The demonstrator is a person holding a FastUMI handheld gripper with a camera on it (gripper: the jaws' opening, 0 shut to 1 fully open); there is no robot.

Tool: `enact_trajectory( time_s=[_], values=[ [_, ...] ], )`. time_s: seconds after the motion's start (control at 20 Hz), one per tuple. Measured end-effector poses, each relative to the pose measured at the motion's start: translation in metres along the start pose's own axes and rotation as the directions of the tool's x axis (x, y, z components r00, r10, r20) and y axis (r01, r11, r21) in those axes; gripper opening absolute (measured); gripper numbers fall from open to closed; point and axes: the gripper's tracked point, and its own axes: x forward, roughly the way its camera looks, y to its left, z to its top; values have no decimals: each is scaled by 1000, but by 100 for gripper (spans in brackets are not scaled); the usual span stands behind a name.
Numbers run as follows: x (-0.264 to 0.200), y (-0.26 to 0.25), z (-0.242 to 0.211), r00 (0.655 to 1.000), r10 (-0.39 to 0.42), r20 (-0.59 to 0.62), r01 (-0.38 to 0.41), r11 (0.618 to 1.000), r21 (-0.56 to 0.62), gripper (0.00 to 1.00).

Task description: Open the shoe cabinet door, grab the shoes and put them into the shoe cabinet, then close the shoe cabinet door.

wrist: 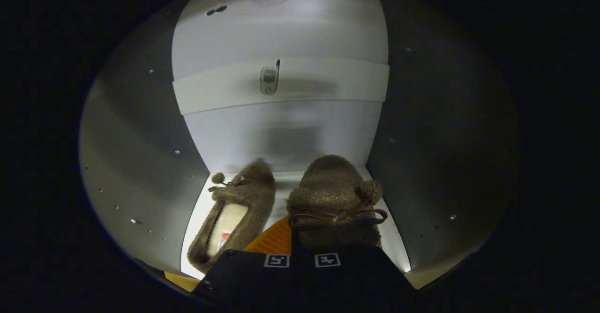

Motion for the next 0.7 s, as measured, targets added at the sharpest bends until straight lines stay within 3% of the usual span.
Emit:
enact_trajectory(
  time_s=[0.3,0.6,0.7],
  values=[
    [41,3,-17,996,-8,-84,7,1000,-8,5],
    [62,3,-3,999,12,-43,-11,999,38,5],
    [61,4,-4,999,18,-39,-17,999,29,10]
  ],
)
